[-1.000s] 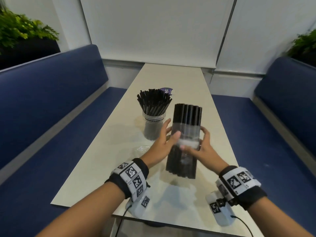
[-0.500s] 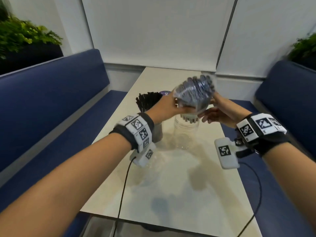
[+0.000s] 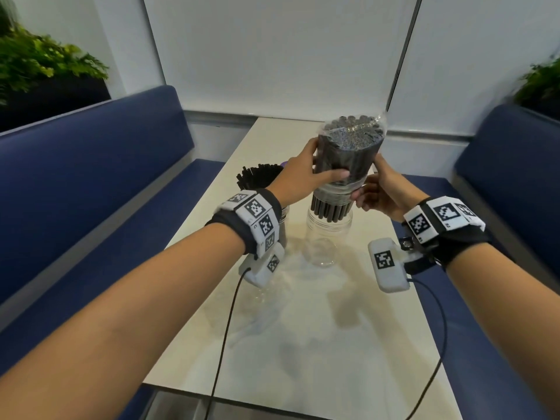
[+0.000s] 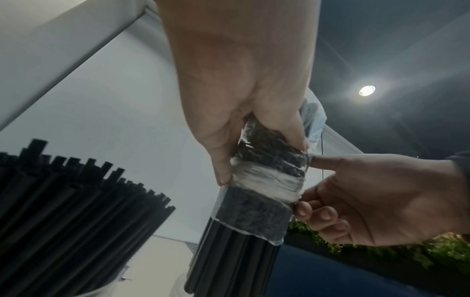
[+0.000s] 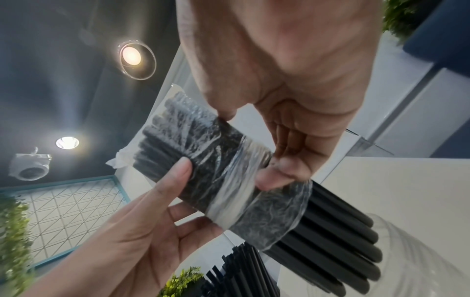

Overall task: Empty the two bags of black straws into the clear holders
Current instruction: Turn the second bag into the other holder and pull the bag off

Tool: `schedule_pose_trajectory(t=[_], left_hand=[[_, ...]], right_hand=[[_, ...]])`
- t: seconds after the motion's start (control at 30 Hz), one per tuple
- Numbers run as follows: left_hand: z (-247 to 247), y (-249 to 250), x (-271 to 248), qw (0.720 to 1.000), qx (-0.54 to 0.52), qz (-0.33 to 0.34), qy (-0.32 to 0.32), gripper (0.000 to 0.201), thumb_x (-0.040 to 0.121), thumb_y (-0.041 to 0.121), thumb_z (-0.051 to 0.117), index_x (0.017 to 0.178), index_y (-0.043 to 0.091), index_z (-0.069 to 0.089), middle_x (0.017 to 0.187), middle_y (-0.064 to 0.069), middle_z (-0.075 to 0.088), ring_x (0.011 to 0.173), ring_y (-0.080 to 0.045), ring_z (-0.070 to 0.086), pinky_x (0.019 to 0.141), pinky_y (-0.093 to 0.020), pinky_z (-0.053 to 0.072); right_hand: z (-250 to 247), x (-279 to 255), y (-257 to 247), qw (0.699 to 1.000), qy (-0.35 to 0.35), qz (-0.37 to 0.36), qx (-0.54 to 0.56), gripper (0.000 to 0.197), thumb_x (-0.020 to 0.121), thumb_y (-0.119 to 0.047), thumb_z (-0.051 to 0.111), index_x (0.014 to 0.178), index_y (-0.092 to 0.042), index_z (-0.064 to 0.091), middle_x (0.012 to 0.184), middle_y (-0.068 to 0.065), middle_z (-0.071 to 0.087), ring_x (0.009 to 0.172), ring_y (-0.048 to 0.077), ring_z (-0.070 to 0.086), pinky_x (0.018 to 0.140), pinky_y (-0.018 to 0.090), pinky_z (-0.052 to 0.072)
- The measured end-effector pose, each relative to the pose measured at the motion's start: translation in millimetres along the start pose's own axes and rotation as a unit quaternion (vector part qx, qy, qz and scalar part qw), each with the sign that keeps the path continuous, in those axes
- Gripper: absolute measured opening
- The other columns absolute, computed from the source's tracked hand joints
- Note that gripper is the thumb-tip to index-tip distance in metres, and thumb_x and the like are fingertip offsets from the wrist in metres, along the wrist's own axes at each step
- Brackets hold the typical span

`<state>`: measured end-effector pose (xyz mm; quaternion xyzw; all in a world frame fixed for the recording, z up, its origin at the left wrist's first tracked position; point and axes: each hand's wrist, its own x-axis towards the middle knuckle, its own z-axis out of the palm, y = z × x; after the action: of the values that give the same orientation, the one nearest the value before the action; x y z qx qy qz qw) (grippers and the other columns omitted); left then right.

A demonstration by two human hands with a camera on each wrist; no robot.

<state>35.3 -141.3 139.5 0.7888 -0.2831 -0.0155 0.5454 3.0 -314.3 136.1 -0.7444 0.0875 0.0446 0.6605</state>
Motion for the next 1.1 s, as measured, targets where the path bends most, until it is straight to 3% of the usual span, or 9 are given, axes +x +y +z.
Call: schedule_pose_trajectory(t=[0.2, 0.4, 0.5, 0.6, 0.7, 0.77, 0.9, 1.0, 1.1], left_hand=[[10.5, -6.9, 0.4, 1.0, -0.014, -0.01, 0.002, 0.077, 0.075, 0.037, 0.073, 0.136, 0.018, 0.03, 0.137, -0.004, 0.053, 0.121, -0.021, 0.054, 0.102, -0.039, 0.048], [5.3, -12.7, -3.1, 0.999, 0.017, -0.022, -0.025, 0.08, 0.08, 0.034, 0.069, 0.141, 0.014, 0.022, 0.142, -0.004, 0.047, 0.122, -0.015, 0.049, 0.103, -0.032, 0.045], [8.5, -15.1, -3.9, 0.999, 0.03, -0.035, -0.028, 0.079, 0.082, 0.033, 0.067, 0.142, 0.011, 0.02, 0.144, -0.005, 0.044, 0.127, -0.016, 0.046, 0.104, -0.031, 0.042], [12.3, -13.9, -0.8, 0.999, 0.012, -0.049, -0.014, 0.078, 0.082, 0.034, 0.066, 0.141, 0.011, 0.021, 0.143, -0.008, 0.044, 0.129, -0.022, 0.047, 0.107, -0.036, 0.042], [14.4, -10.7, 5.0, 0.998, -0.008, -0.063, 0.008, 0.075, 0.084, 0.034, 0.065, 0.141, 0.011, 0.021, 0.142, -0.009, 0.045, 0.128, -0.023, 0.047, 0.102, -0.031, 0.041], [15.6, -8.8, 8.0, 0.998, -0.016, -0.063, 0.011, 0.074, 0.084, 0.034, 0.064, 0.14, 0.012, 0.02, 0.141, -0.009, 0.046, 0.128, -0.022, 0.046, 0.1, -0.029, 0.04], [19.1, -6.3, 10.3, 0.996, -0.054, -0.073, 0.006, 0.069, 0.089, 0.041, 0.054, 0.141, 0.011, 0.019, 0.142, -0.008, 0.044, 0.13, -0.021, 0.045, 0.109, -0.037, 0.039], [22.8, -7.1, 10.8, 0.993, -0.072, -0.091, 0.023, 0.067, 0.091, 0.049, 0.044, 0.14, 0.01, 0.023, 0.141, -0.008, 0.044, 0.129, -0.022, 0.045, 0.11, -0.04, 0.039], [23.4, -7.0, 13.0, 0.989, -0.086, -0.116, 0.04, 0.063, 0.091, 0.051, 0.042, 0.137, 0.009, 0.029, 0.136, -0.008, 0.049, 0.125, -0.022, 0.048, 0.104, -0.037, 0.042]], right_hand=[[-8.6, -3.4, 1.9, 1.0, 0.005, 0.002, -0.019, 0.078, 0.085, -0.069, 0.021, 0.075, -0.002, 0.059, 0.065, 0.012, 0.056, 0.049, 0.019, 0.05, 0.053, 0.028, 0.038], [3.2, -1.4, 11.2, 0.999, -0.007, 0.047, -0.026, 0.08, 0.087, -0.068, 0.017, 0.075, -0.001, 0.06, 0.066, 0.014, 0.057, 0.053, 0.02, 0.05, 0.054, 0.029, 0.038], [5.8, -0.6, 14.5, 0.994, 0.013, 0.068, -0.081, 0.083, 0.088, -0.066, 0.013, 0.094, 0.001, 0.061, 0.071, 0.013, 0.058, 0.058, 0.022, 0.05, 0.055, 0.03, 0.04], [8.7, -1.5, 9.1, 0.983, 0.091, -0.01, -0.161, 0.072, 0.092, -0.057, 0.008, 0.128, -0.01, 0.049, 0.104, 0.015, 0.059, 0.085, 0.027, 0.052, 0.068, 0.037, 0.045], [11.7, -4.5, 5.4, 0.992, 0.063, -0.092, -0.066, 0.064, 0.093, -0.055, 0.008, 0.136, -0.02, 0.04, 0.134, 0.009, 0.049, 0.117, 0.026, 0.049, 0.092, 0.042, 0.046], [14.0, -6.7, 5.7, 0.995, 0.027, -0.096, -0.013, 0.062, 0.091, -0.058, 0.011, 0.135, -0.024, 0.039, 0.128, 0.003, 0.051, 0.118, 0.023, 0.049, 0.095, 0.04, 0.045], [13.7, -0.4, 3.8, 0.994, 0.063, -0.088, 0.008, 0.054, 0.089, -0.061, 0.028, 0.126, -0.026, 0.046, 0.124, -0.001, 0.054, 0.114, 0.023, 0.052, 0.086, 0.039, 0.049], [12.0, 4.9, 1.1, 0.995, 0.067, -0.051, 0.05, 0.039, 0.087, -0.053, 0.044, 0.112, -0.025, 0.055, 0.119, 0.0, 0.057, 0.109, 0.025, 0.054, 0.091, 0.045, 0.048], [10.1, 8.9, 1.8, 0.992, 0.091, -0.069, 0.051, 0.033, 0.087, -0.04, 0.053, 0.11, -0.017, 0.059, 0.108, 0.001, 0.062, 0.099, 0.02, 0.057, 0.08, 0.035, 0.048]])
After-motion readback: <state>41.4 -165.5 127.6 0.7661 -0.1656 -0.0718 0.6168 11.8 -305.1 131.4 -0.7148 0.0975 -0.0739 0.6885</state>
